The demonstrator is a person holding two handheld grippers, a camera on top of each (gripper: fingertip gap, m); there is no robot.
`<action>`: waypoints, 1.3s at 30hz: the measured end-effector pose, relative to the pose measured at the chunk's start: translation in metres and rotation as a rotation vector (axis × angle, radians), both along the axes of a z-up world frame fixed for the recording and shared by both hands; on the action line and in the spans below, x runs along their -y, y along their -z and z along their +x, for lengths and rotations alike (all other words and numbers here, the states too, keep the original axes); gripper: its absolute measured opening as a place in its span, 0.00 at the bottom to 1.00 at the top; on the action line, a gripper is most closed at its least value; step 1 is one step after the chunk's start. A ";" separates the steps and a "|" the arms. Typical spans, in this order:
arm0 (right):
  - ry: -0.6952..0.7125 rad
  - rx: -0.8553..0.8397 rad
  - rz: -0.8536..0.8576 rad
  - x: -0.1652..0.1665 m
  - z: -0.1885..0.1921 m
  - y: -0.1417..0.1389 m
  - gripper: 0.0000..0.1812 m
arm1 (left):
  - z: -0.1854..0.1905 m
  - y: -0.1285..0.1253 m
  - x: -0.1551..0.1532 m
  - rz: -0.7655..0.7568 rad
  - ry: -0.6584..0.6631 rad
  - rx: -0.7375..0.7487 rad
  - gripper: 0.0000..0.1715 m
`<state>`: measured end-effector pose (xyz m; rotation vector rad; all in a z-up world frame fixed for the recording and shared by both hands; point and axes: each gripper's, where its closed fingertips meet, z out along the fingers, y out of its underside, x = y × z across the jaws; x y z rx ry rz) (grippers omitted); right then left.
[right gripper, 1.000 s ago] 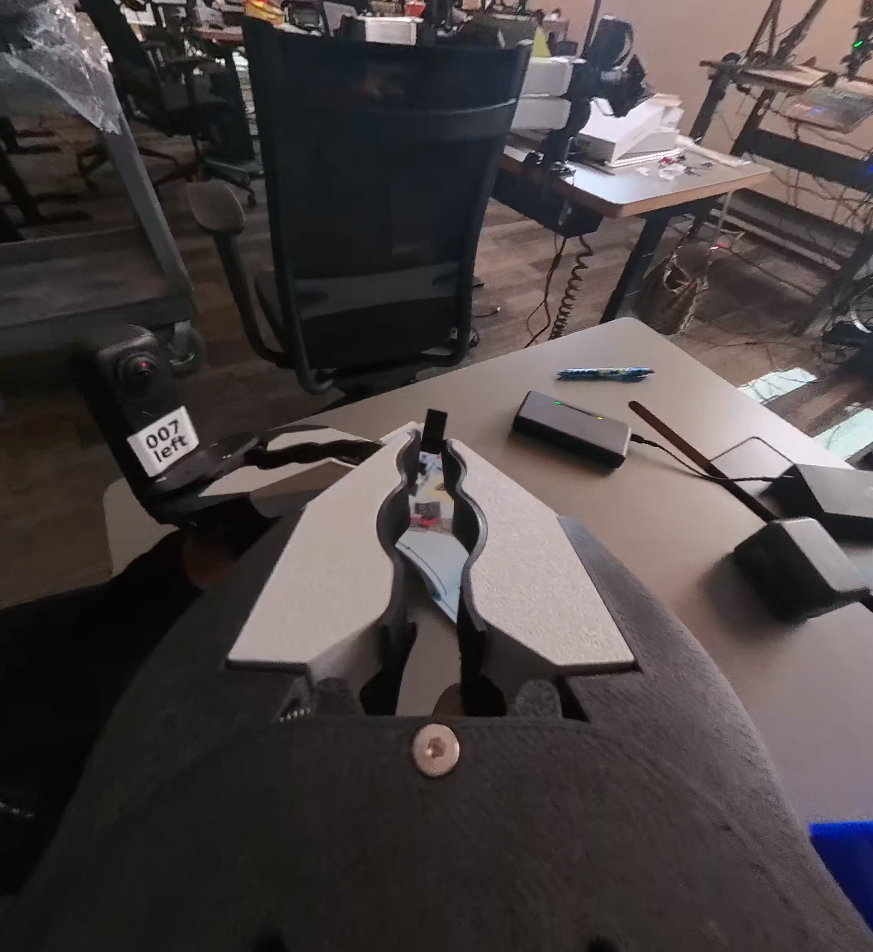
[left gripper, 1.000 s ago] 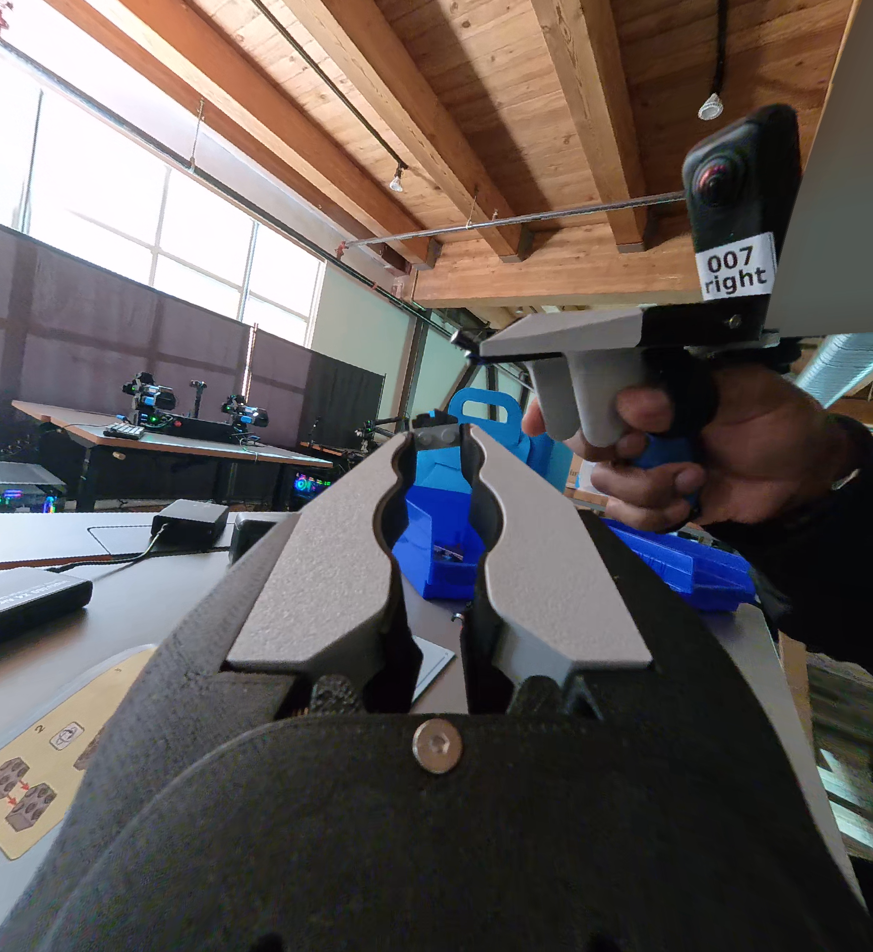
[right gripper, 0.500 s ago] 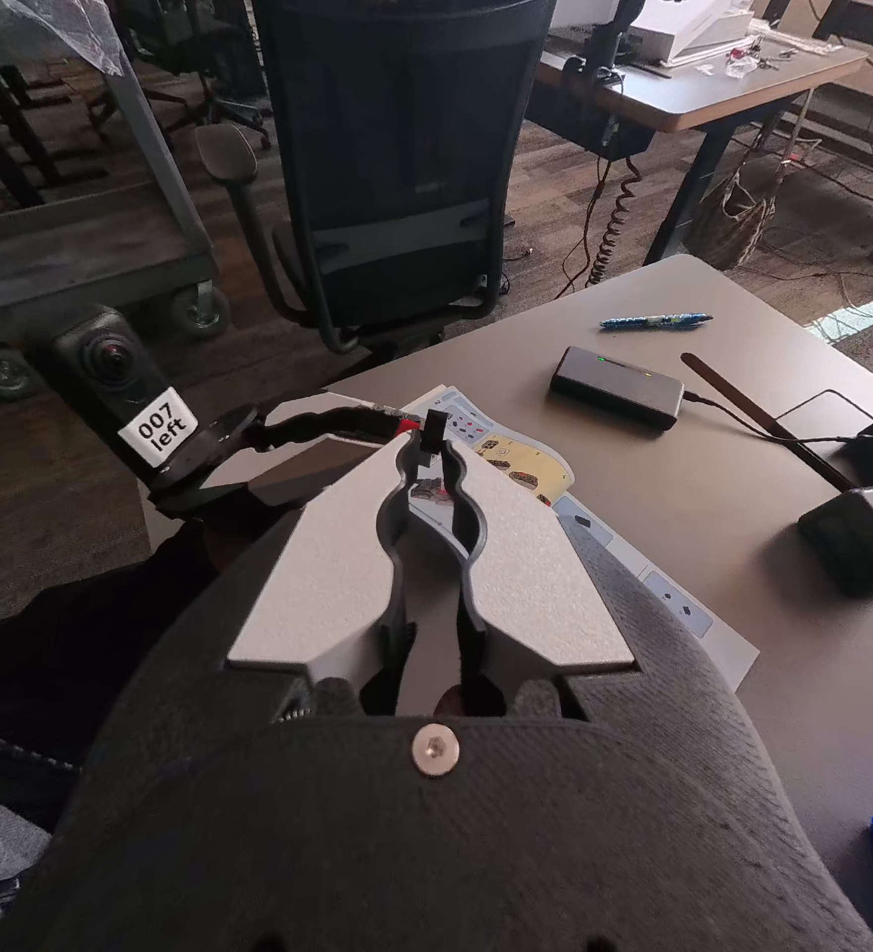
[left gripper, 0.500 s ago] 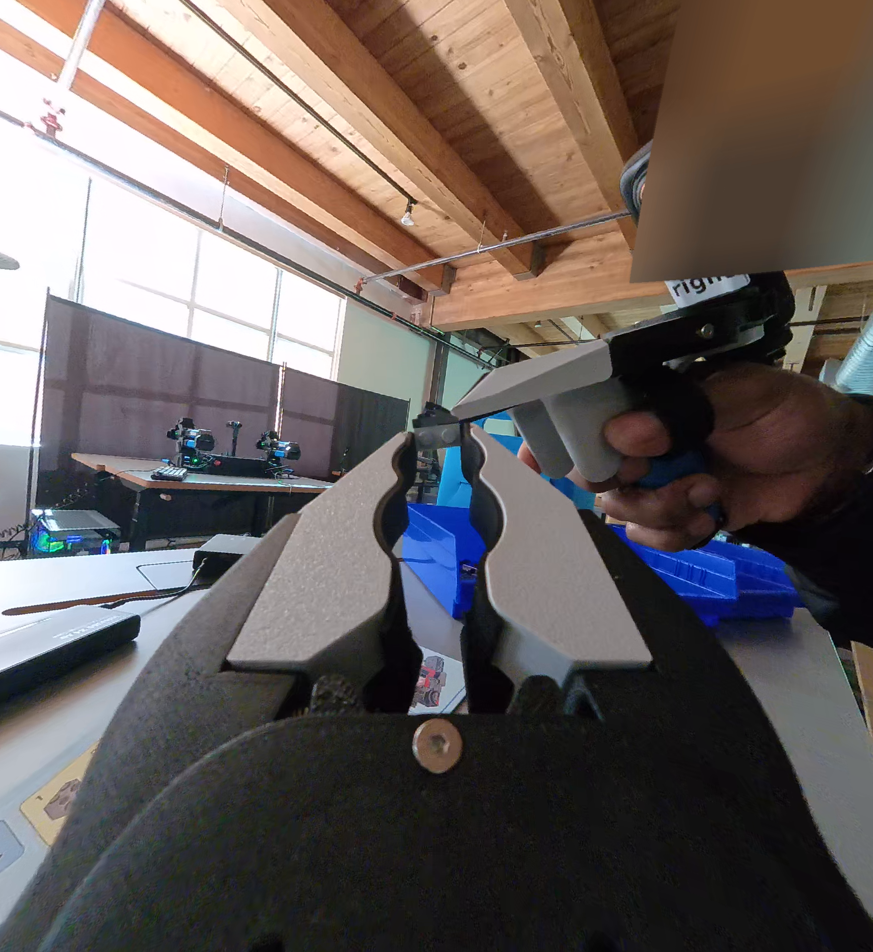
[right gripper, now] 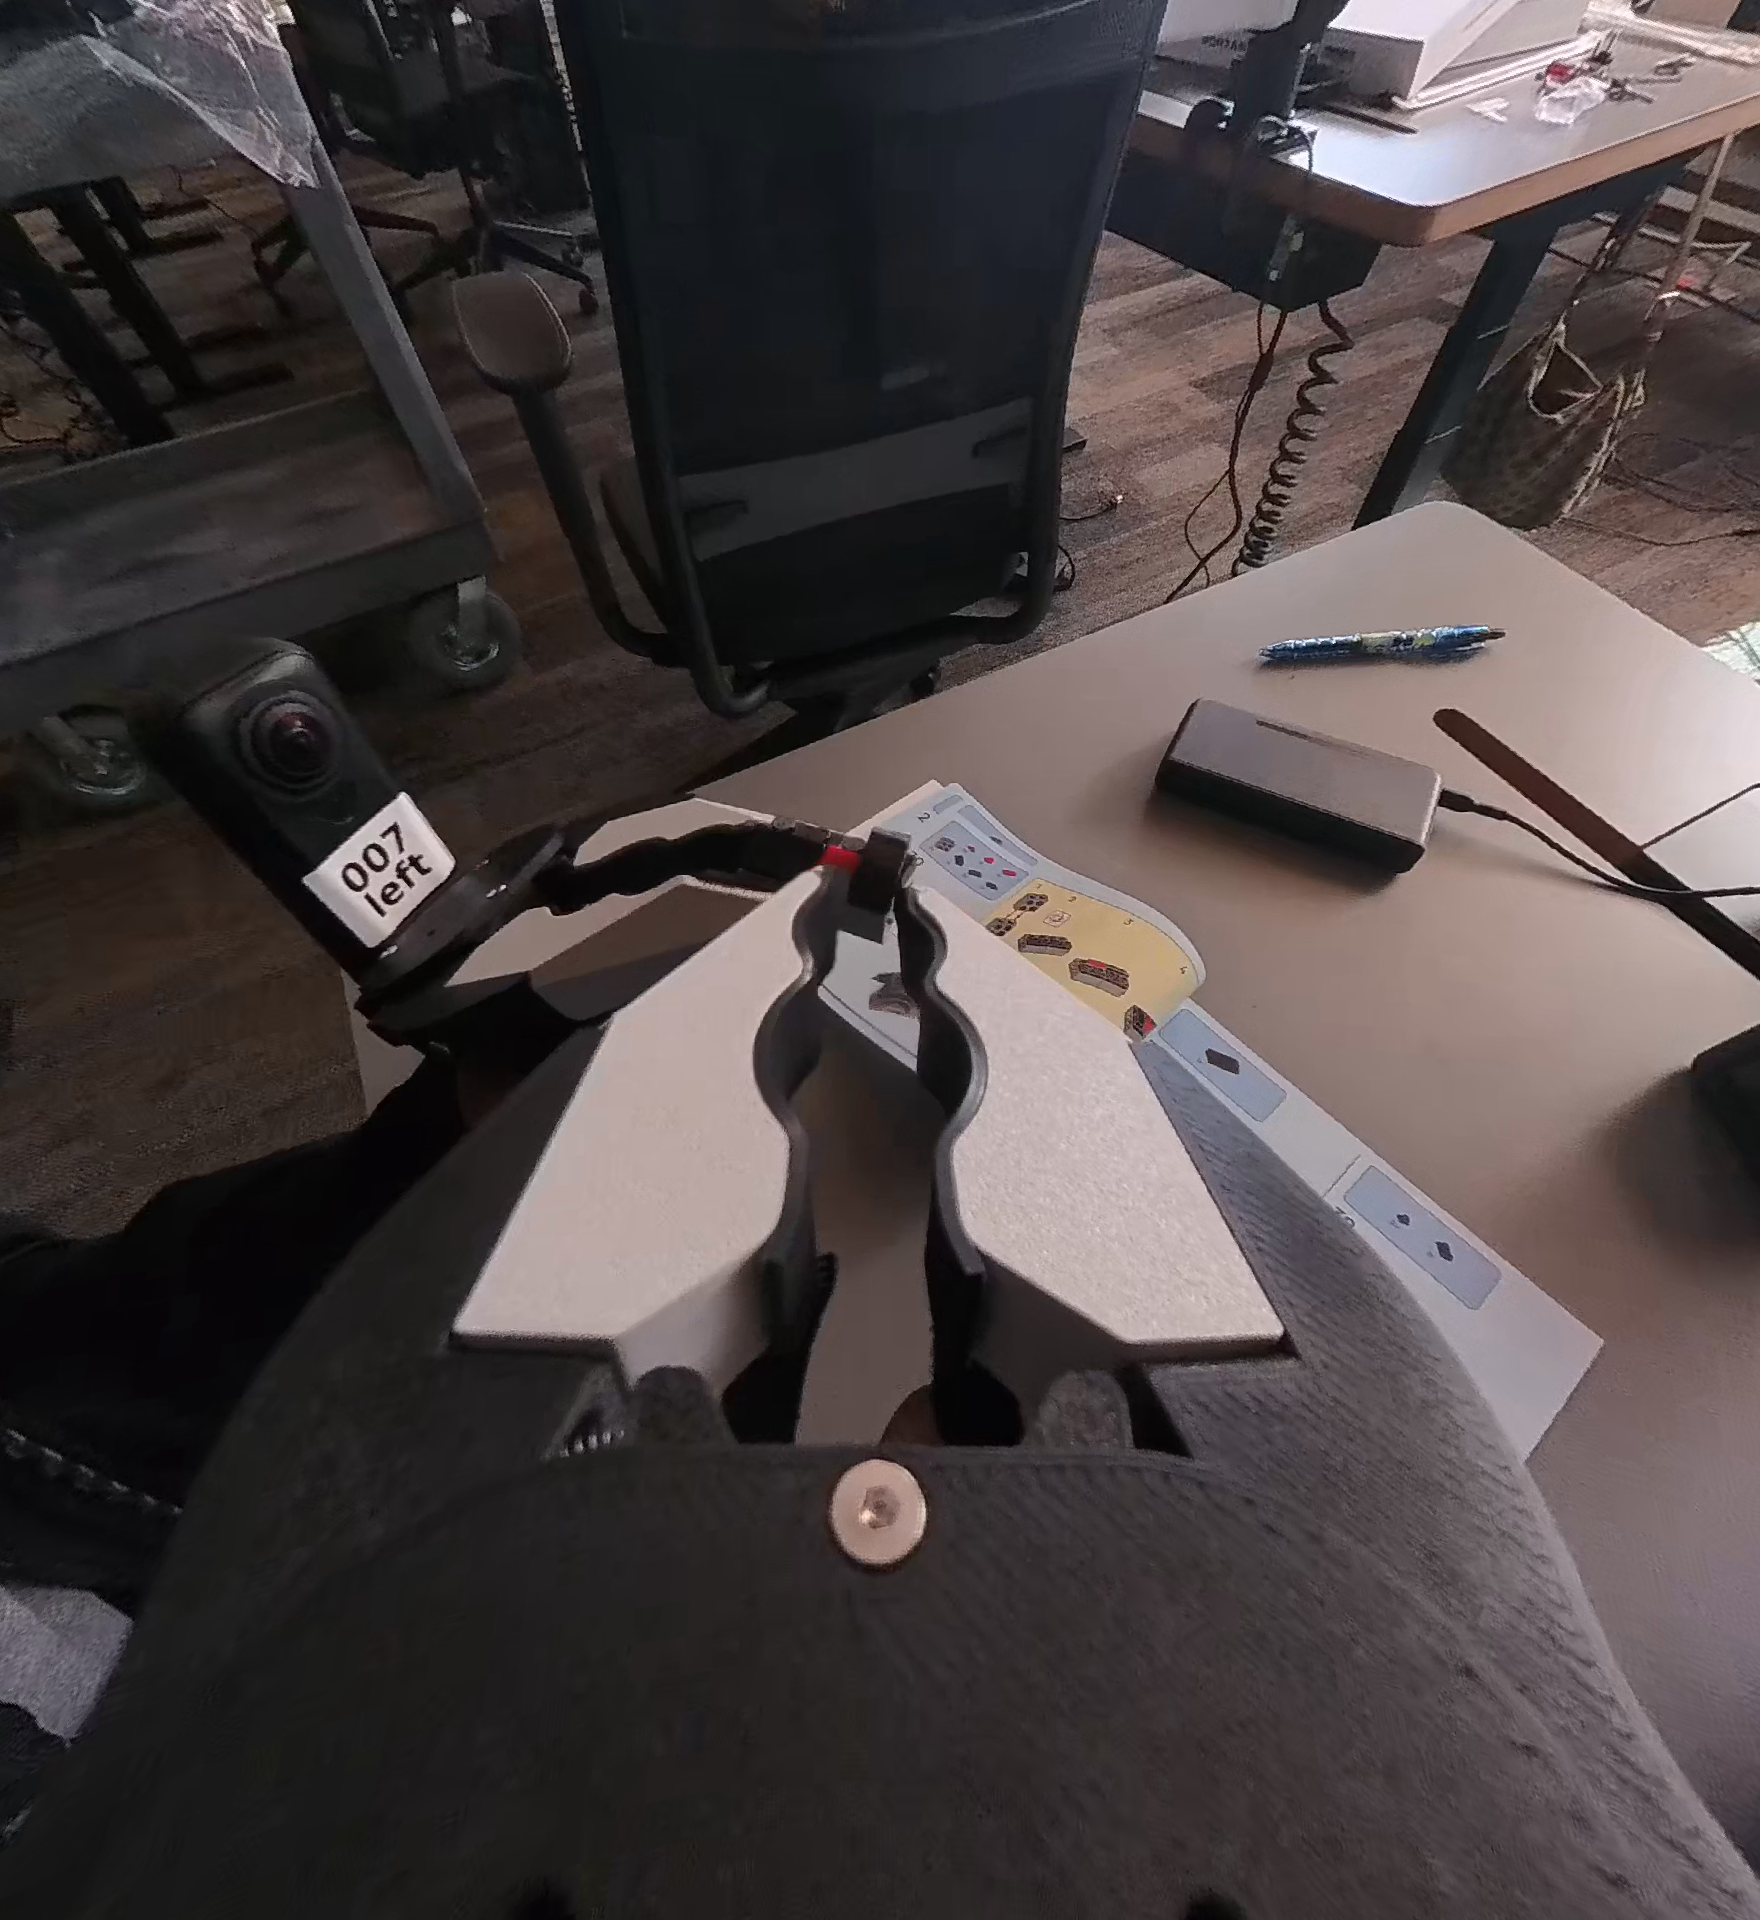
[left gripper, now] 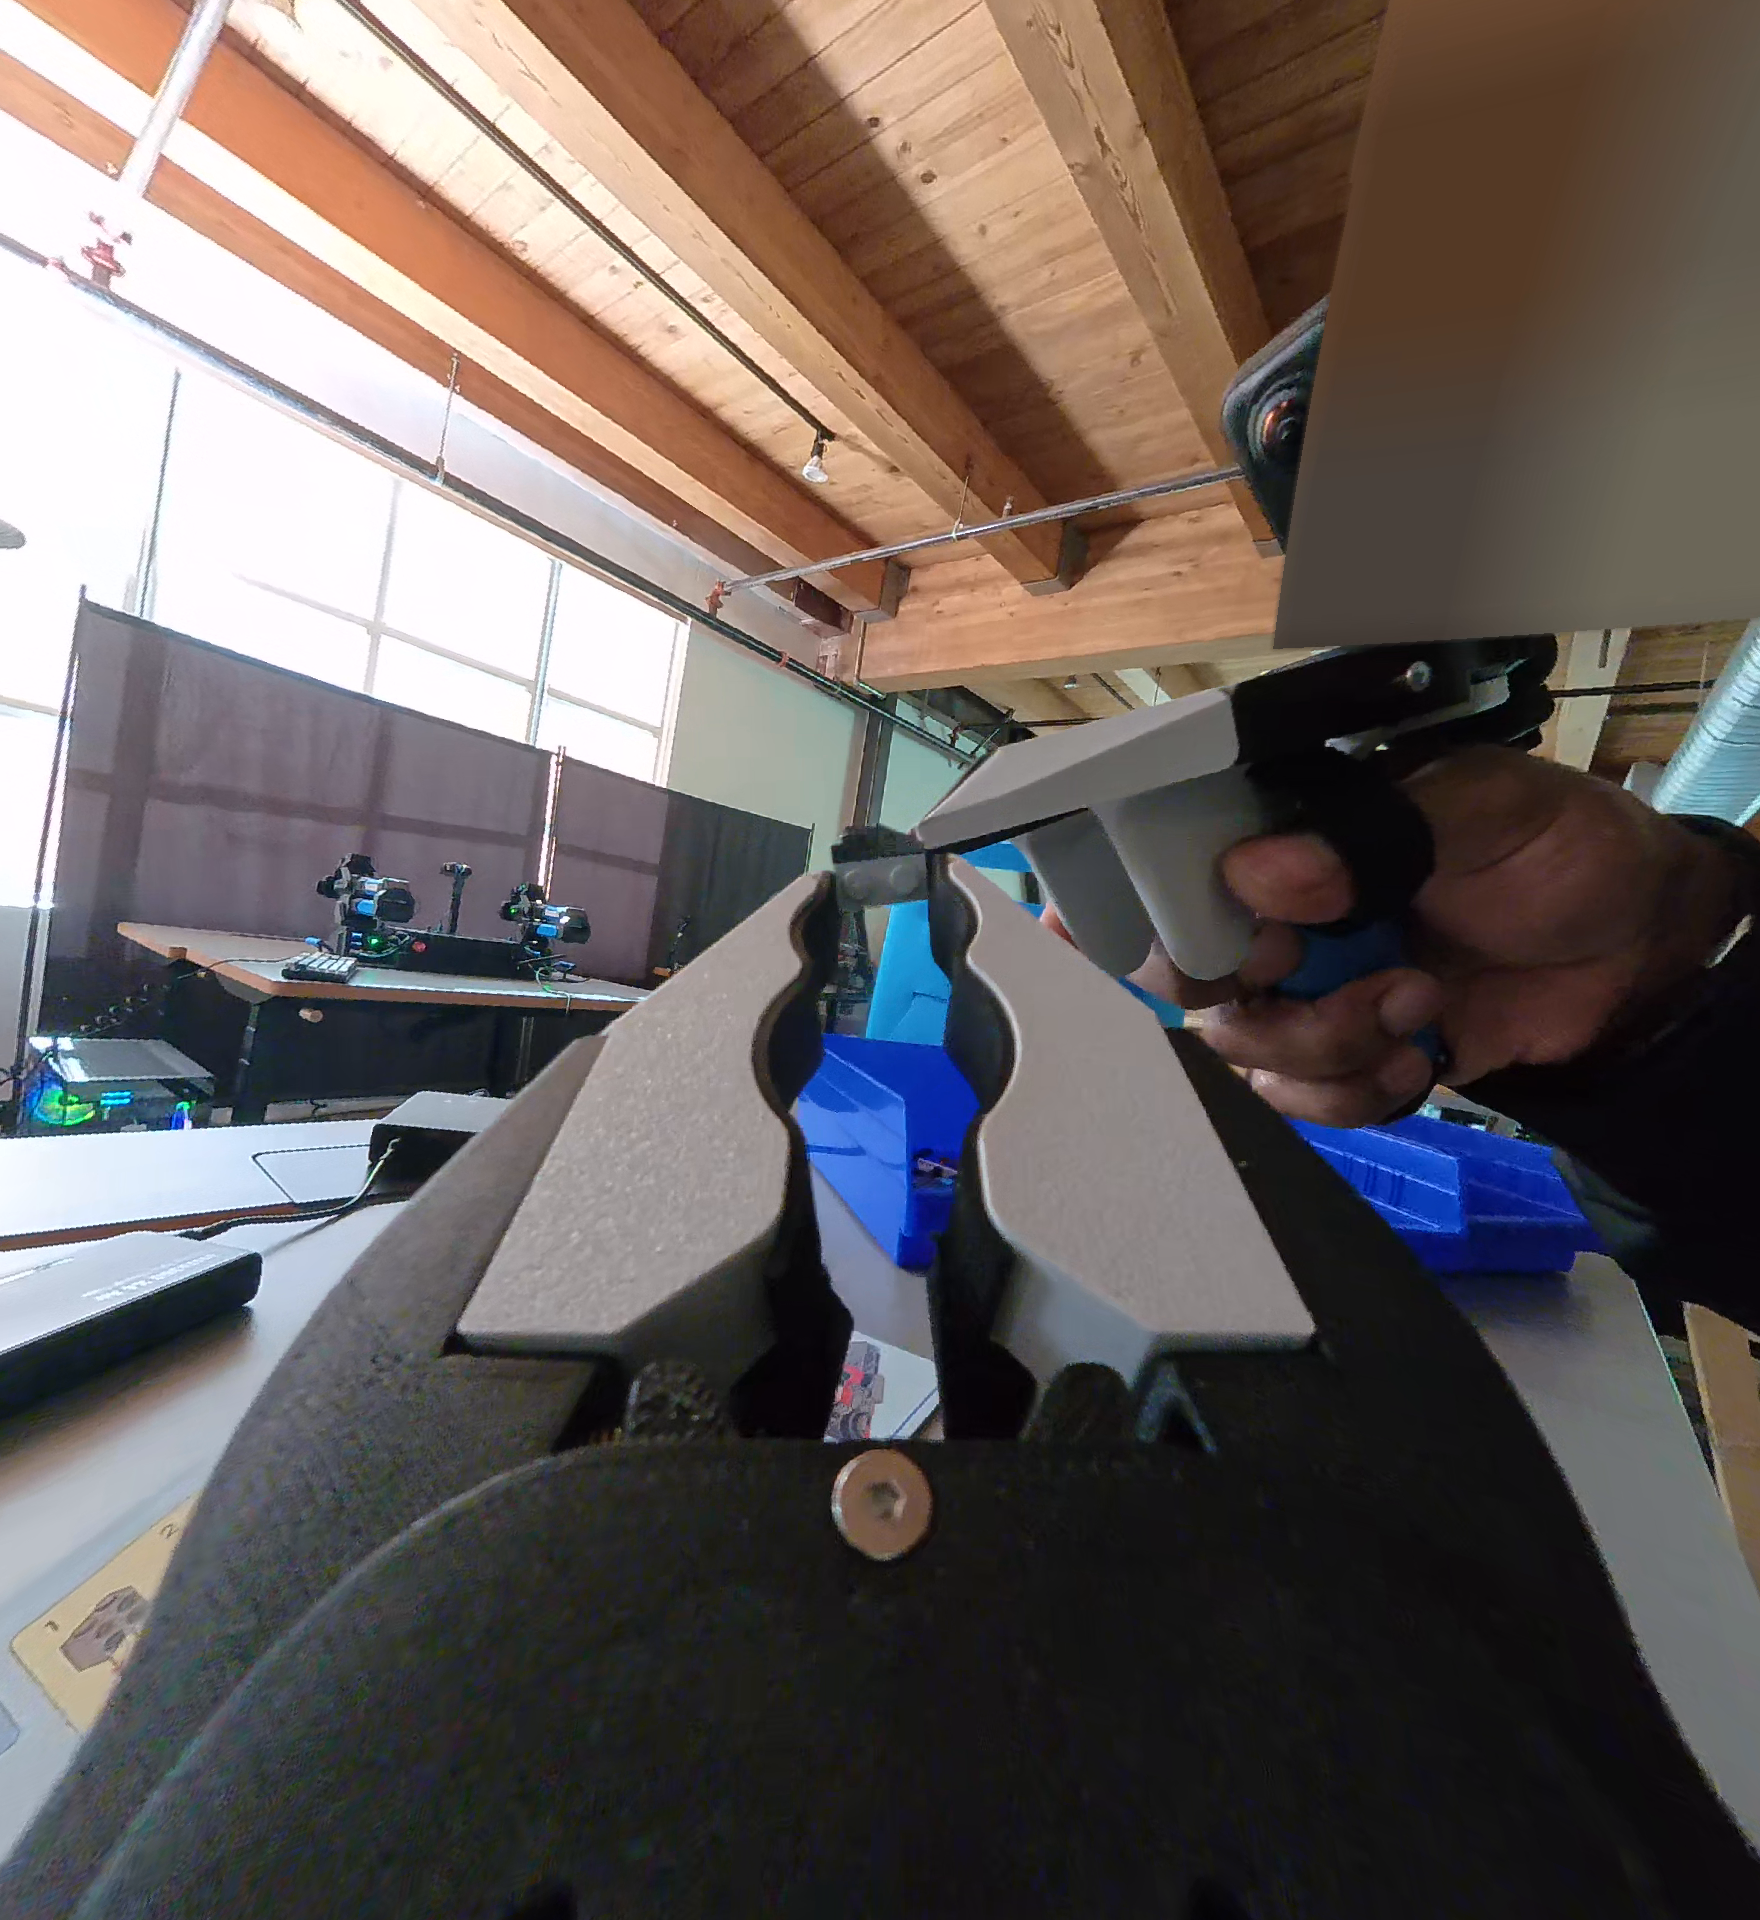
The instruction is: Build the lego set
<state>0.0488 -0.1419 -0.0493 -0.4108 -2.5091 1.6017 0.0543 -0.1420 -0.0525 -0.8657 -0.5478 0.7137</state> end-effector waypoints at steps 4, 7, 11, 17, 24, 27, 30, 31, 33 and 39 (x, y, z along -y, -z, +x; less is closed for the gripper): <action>-0.007 -0.003 -0.004 0.001 0.002 -0.001 0.07 | 0.001 -0.001 0.000 0.003 0.004 -0.004 0.10; -0.014 -0.007 -0.003 0.001 0.003 -0.001 0.08 | 0.001 -0.001 0.001 0.007 0.004 -0.007 0.10; -0.025 -0.017 -0.003 0.001 0.005 -0.001 0.10 | 0.001 -0.002 0.002 0.009 0.001 -0.011 0.10; -0.086 -0.244 0.005 -0.008 0.002 -0.006 0.17 | 0.002 -0.002 0.003 0.006 -0.001 -0.015 0.10; -0.261 -0.909 0.206 -0.021 -0.003 0.010 0.23 | 0.003 -0.002 -0.002 -0.005 0.028 -0.014 0.10; -0.299 -1.126 0.238 -0.014 0.001 0.003 0.24 | 0.003 -0.001 -0.006 -0.019 0.036 -0.012 0.10; -0.324 -1.287 0.268 -0.007 0.004 -0.001 0.24 | 0.003 -0.001 -0.007 -0.026 0.037 -0.011 0.10; -0.331 -1.323 0.276 -0.005 0.004 0.000 0.24 | 0.003 -0.001 -0.007 -0.025 0.037 -0.011 0.10; -0.346 -1.366 0.287 -0.002 0.006 0.002 0.23 | 0.003 -0.001 -0.006 -0.021 0.039 -0.011 0.10; -0.338 -1.418 0.284 0.003 0.006 0.003 0.19 | 0.004 -0.001 -0.004 -0.012 0.044 -0.013 0.10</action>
